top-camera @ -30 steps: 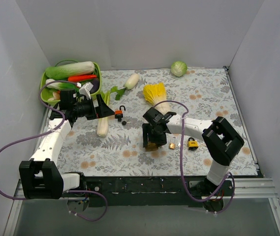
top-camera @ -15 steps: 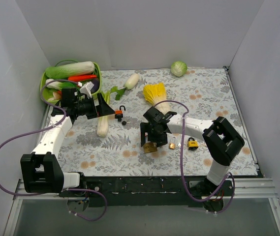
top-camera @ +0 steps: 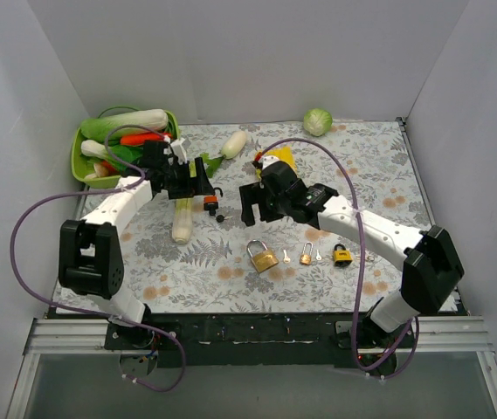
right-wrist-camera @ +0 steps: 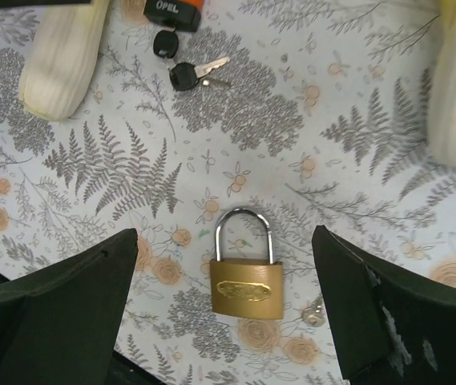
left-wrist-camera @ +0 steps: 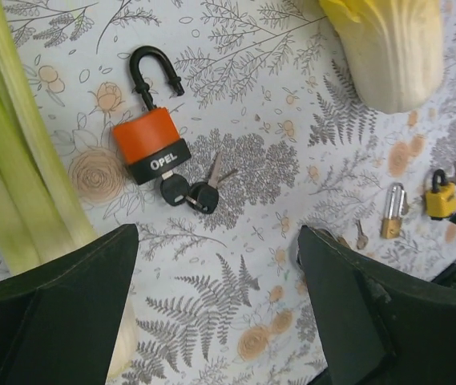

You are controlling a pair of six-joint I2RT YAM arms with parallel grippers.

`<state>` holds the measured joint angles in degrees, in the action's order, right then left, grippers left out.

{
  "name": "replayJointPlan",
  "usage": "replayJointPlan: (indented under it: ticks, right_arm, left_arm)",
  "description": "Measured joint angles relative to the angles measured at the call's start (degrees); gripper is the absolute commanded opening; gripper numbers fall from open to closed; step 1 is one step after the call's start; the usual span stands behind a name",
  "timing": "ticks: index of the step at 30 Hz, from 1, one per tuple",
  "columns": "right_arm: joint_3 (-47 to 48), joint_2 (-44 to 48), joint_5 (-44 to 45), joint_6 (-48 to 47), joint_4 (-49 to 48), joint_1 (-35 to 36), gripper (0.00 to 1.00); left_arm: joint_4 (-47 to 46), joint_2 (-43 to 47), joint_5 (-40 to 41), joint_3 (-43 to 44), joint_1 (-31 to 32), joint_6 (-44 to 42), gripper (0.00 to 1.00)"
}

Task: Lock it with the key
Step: Pick up the lock from the center of the board.

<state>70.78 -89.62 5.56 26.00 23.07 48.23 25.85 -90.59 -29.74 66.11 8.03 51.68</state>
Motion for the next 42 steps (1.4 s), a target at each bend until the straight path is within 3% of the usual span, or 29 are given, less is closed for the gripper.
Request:
replayJointPlan:
  ticks: [5, 11, 20, 33, 36, 42]
  right_arm:
    - [-0.1, 2.9, 5.0, -6.2, -0.6, -1.0, 0.98]
    - [-1.9, 5.8, 7.4, -11.9, -1.1, -3.3, 0.98]
    - [-6.8, 8.8, 6.2, -16.0, -1.5, -4.2, 0.98]
    - [-9.7, 8.9, -3.4, -21.3, -2.7, -4.8, 0.98]
    - [-9.7, 8.7, -4.4, -21.6, -2.7, -4.9, 0.98]
    - [-9.5, 8.1, -7.1, -21.8, -2.6, -6.0, 0.98]
  left_arm:
    - [0.5, -7.4, 11.9, 5.1, 7.2, 2.4, 0.83]
    - [1.0, -15.0, 22.5, 8.6, 12.3, 7.5, 0.68]
    - [2.0, -18.0, 34.9, 10.7, 15.4, 11.4, 0.71]
    - [3.3, -23.0, 40.0, 12.8, 15.5, 13.0, 0.70]
    - [3.3, -23.5, 40.1, 13.0, 15.5, 13.6, 0.62]
    - [3.7, -23.5, 39.6, 13.1, 15.6, 14.6, 0.19]
